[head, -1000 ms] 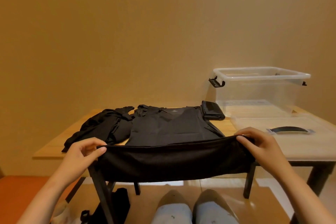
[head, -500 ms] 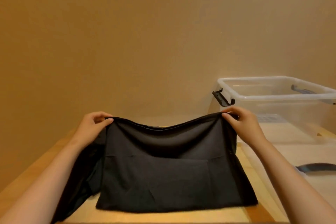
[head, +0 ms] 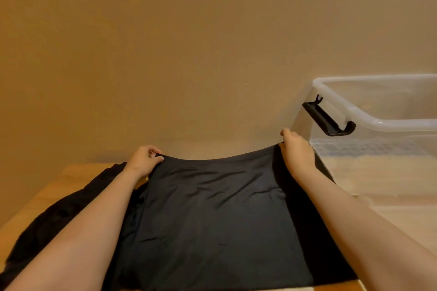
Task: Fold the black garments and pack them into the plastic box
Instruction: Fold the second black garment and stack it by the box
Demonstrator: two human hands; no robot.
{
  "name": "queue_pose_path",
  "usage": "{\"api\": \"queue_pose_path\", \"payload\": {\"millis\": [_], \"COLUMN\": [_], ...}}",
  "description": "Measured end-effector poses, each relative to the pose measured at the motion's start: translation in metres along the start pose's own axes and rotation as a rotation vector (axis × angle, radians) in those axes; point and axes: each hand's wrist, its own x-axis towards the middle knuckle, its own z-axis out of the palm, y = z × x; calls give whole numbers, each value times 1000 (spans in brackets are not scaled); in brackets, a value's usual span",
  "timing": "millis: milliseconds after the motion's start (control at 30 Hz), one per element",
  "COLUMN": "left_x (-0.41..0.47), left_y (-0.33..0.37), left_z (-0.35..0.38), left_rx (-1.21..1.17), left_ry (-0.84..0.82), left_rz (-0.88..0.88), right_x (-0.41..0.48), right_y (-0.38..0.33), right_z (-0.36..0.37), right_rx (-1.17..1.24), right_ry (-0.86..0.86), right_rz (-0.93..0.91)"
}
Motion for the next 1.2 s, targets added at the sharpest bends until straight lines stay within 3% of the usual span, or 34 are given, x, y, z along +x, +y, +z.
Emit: {"api": "queue_pose_path", "payload": {"millis": [200, 400, 500, 600, 833, 1033, 1200], "left_x": [-14, -82, -156, -238, -321, -354, -388], "left_y": [3, 30, 42, 36, -13, -25, -37], "left_z": [1, -9, -6, 12, 44, 50, 64], "left_rx": [-11, 92, 84, 38, 233, 284, 243], "left_ry": [-27, -97, -48, -156, -265, -118, 90], "left_rz": [65, 199, 381, 512, 526, 548, 612], "right_x": [-8, -49, -103, -172, -260, -296, -340], "right_y": [7, -3, -14, -15, 6, 15, 22], "right_z": [-2, -45, -73, -93, -103, -104, -107], "right_rx": [63, 201, 292, 354, 74, 10, 59], "right_ry": [-28, -68, -191, -359, -594, -496, -183], "right_rz": [-9, -201, -305, -346, -389, -403, -408]}}
